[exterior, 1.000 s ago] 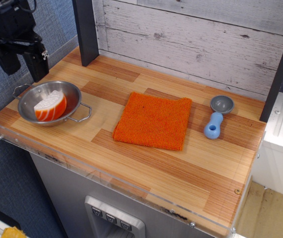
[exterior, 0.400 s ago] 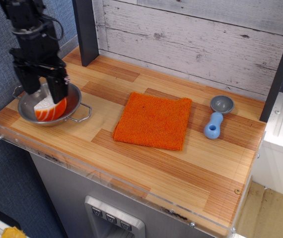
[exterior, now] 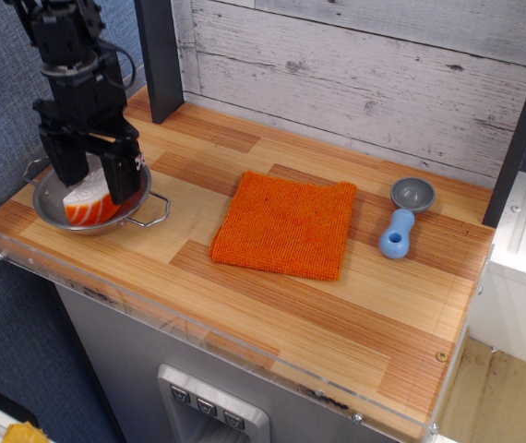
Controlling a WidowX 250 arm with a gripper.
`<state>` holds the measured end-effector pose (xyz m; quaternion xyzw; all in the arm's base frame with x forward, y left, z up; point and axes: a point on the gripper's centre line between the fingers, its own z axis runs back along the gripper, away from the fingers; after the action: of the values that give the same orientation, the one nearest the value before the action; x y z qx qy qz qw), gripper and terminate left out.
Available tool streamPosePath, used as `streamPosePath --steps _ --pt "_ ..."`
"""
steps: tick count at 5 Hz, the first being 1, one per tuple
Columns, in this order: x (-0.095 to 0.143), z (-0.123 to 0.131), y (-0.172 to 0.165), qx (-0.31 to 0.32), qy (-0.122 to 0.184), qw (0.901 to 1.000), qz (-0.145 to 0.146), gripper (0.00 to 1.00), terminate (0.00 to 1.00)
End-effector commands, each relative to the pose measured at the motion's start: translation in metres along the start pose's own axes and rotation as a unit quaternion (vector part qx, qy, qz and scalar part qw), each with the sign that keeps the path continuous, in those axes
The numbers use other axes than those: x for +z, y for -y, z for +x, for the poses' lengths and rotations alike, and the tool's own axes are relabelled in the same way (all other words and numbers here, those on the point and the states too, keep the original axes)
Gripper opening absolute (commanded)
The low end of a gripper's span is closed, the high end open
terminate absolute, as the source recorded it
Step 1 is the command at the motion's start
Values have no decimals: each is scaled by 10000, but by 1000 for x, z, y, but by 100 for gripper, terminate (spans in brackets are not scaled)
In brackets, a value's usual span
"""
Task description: Place the orange and whtie object onto the cloth.
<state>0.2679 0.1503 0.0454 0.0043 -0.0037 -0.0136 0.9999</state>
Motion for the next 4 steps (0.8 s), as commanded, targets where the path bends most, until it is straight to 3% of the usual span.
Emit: streamPosePath --steps 1,3,4 --pt "-8 -2 -5 60 -91 9999 55 100 0" --pt "-9 -1 -7 67 -86 9999 62 100 0" --pt "-12 -1 -5 48 -97 9999 84 0 0"
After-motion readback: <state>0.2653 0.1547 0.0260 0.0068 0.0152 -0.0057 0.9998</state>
